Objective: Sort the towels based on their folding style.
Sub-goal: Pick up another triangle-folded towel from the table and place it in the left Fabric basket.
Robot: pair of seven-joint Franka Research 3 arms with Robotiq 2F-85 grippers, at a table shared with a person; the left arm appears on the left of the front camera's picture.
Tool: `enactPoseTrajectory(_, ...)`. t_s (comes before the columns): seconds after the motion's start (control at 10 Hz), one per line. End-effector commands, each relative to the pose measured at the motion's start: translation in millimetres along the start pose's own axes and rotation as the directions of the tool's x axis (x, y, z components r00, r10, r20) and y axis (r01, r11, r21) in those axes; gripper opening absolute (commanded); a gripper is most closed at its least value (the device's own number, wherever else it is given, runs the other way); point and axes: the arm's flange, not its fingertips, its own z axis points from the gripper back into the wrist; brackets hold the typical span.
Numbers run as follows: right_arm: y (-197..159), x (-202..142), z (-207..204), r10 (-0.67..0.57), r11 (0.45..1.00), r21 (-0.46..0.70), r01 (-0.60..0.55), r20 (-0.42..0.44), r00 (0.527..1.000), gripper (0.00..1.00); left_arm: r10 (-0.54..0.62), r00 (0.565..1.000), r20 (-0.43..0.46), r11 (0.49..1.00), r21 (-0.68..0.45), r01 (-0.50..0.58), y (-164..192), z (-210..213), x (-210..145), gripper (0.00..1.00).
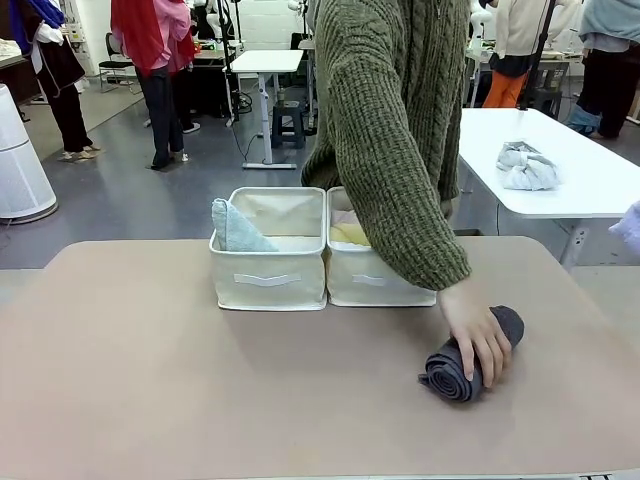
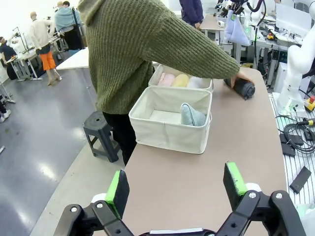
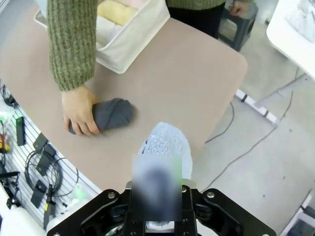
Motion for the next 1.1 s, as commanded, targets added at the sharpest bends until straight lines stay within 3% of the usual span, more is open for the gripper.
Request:
enactPoseTrajectory(0.0,3.5,1.4,-0.6,-0.022,1.0,-0.018,0.022,0.015,1.0,0.0,0.003,1.0,-0.009,1.0,0.009,-0.003,-2.6,-2.4,1.3,1.0)
enactPoseTrajectory(1.0,1.6,2.5,-0.5,0.0,1.0,-0.002,0.0,0.0,1.0,0.0,0.003,1.0,-0.009,1.0,0.009,-0.003,-2.6,-2.4,1.3,1.0)
